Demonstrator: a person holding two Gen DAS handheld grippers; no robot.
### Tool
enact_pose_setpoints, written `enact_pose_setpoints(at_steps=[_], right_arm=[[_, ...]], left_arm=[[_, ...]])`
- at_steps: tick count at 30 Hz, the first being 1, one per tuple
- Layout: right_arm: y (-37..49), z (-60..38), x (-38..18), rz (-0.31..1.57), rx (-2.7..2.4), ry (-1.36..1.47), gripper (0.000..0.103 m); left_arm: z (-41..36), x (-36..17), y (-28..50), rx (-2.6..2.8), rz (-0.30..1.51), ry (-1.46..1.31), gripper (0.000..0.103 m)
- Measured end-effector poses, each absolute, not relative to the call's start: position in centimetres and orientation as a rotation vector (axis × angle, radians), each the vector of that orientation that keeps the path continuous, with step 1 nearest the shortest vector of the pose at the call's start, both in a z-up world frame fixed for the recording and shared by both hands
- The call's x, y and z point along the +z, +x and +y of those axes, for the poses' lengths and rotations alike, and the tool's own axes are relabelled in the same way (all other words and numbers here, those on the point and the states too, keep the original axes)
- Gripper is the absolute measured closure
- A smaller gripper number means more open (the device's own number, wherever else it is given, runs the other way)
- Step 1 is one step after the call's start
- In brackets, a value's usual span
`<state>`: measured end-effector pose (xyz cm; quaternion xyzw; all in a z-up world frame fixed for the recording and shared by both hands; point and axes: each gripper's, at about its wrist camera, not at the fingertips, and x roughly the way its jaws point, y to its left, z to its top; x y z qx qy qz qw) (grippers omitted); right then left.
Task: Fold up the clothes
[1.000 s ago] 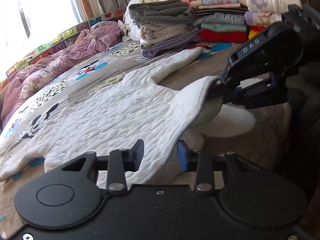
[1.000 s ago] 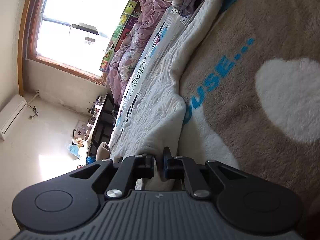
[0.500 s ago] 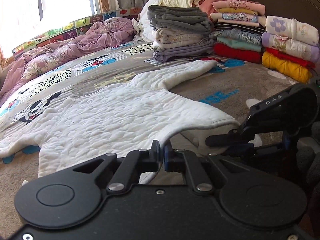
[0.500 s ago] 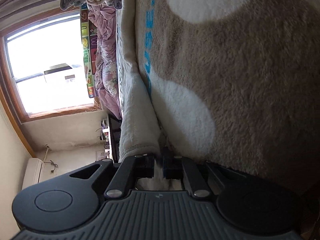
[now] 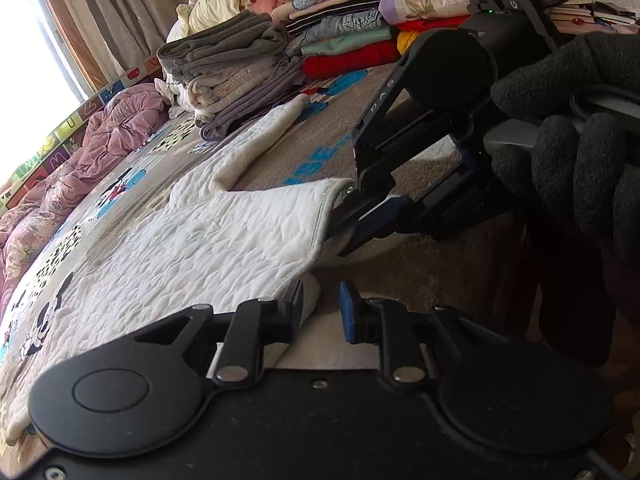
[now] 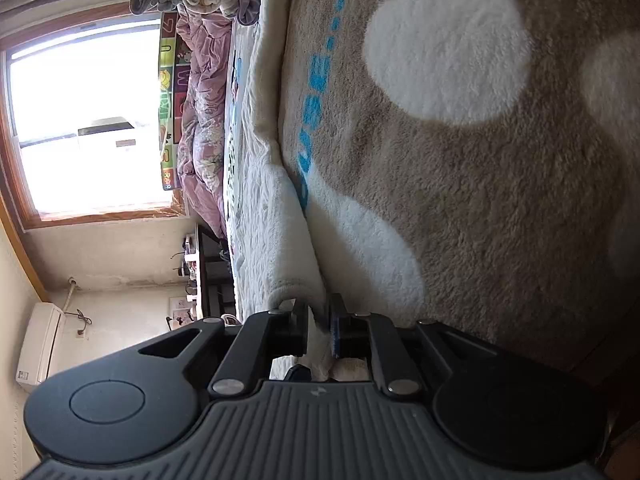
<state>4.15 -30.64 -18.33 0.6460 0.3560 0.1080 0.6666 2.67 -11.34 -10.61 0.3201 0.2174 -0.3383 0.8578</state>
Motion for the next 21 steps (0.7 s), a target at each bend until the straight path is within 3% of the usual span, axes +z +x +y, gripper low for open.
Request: enact_pose_setpoints(at_steps=[6,15,21], right_arm=[[2.5,-31.9,-16.0,0.775,0.228,1.302,0.085],[2.5,-29.3,-9.0,0.630,0.251,0.626,0.085],[2.2,-27.5,-7.4,0.586,0.268,0.424,0.085]], left_arm=[[-12.6,-11.7,2.6,-0.728,0.447,0.702,0.084],[-14.2,-12.7,2.7,-0.639,0.373,0.740,0.083],[-15.0,-13.8,2.7,-0.632,0.328,0.805,0.083]])
